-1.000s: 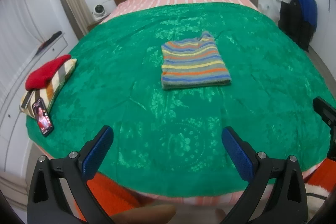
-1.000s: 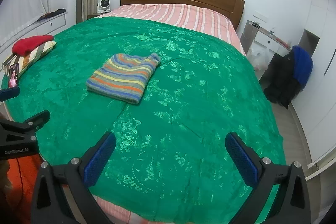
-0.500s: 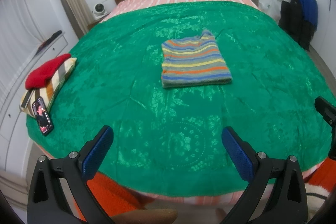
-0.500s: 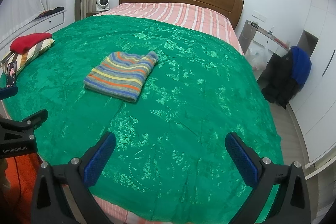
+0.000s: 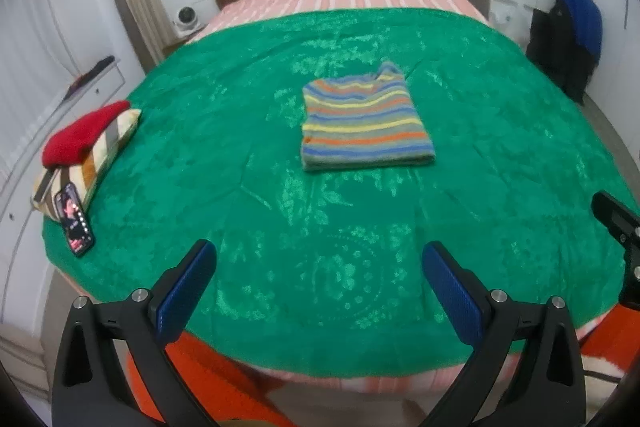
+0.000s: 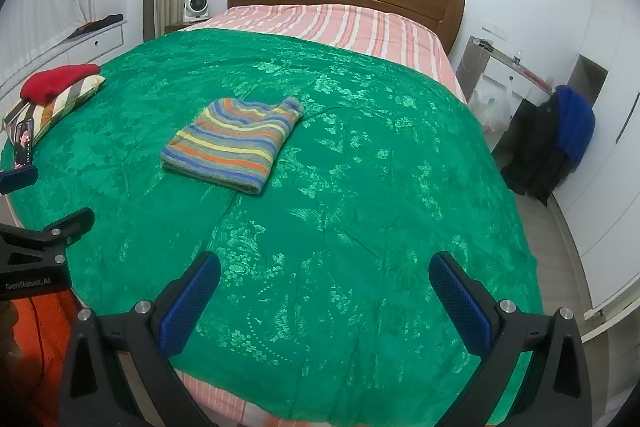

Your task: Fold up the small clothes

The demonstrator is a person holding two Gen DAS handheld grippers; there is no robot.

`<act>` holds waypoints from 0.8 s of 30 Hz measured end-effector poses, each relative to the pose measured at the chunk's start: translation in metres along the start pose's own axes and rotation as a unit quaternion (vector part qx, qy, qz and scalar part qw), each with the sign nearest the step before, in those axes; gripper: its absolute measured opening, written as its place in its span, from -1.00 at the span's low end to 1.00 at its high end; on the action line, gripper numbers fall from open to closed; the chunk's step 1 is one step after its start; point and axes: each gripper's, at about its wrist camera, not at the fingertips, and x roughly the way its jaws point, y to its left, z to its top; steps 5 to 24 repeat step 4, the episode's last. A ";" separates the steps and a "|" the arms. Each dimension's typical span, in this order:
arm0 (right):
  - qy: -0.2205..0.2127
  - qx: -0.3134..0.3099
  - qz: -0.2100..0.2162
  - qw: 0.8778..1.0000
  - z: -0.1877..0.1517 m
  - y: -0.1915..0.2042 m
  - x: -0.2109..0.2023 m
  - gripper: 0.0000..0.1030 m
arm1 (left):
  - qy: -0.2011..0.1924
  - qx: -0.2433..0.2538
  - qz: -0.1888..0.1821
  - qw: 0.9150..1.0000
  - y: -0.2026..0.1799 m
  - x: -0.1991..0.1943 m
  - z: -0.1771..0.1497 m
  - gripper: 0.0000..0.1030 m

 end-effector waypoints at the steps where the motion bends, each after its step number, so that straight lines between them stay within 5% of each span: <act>1: 0.000 0.001 0.000 1.000 0.000 0.000 0.000 1.00 | -0.003 0.002 0.002 1.000 -0.001 -0.002 0.000 0.99; 24: 0.001 0.004 0.002 1.000 0.000 0.000 0.000 1.00 | -0.012 0.012 0.006 1.000 -0.005 -0.004 0.001 0.99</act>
